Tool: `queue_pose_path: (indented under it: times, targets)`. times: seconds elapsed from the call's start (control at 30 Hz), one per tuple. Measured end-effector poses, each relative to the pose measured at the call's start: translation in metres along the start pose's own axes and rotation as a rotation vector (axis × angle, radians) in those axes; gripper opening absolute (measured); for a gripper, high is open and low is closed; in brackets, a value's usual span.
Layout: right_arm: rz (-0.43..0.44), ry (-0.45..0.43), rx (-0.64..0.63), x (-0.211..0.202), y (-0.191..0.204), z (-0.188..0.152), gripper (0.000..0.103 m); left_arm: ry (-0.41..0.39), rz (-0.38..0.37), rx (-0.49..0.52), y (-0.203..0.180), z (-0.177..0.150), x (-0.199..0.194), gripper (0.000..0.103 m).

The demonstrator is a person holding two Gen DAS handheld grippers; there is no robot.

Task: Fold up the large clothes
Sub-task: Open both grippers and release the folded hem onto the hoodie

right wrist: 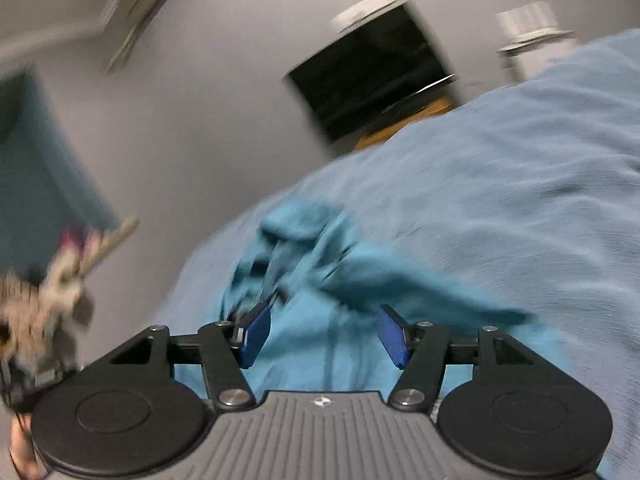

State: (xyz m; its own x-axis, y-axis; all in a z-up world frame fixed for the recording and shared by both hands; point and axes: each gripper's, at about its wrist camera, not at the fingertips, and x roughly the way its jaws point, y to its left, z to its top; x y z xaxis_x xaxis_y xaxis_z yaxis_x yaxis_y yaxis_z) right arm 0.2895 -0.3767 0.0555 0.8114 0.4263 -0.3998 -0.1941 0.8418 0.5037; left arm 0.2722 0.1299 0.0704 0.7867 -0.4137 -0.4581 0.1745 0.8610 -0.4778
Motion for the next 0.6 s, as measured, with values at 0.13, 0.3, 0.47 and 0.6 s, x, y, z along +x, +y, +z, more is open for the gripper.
queue_pose_path:
  times: [0.13, 0.3, 0.47, 0.6]
  targets:
    - [-0.104, 0.090, -0.106, 0.061, 0.015, 0.003, 0.059, 0.063, 0.137, 0.006, 0.004, 0.001, 0.044, 0.042]
    - [-0.224, 0.117, 0.024, 0.105, -0.025, 0.019, 0.032, 0.068, 0.277, -0.168, 0.052, 0.019, 0.076, 0.009]
    - [-0.166, 0.112, 0.093, 0.109, -0.053, 0.014, 0.023, 0.062, 0.249, -0.234, 0.079, 0.030, 0.078, 0.004]
    - [-0.123, 0.059, 0.135, 0.073, -0.056, 0.002, 0.054, 0.022, 0.210, -0.241, 0.074, 0.023, 0.056, 0.007]
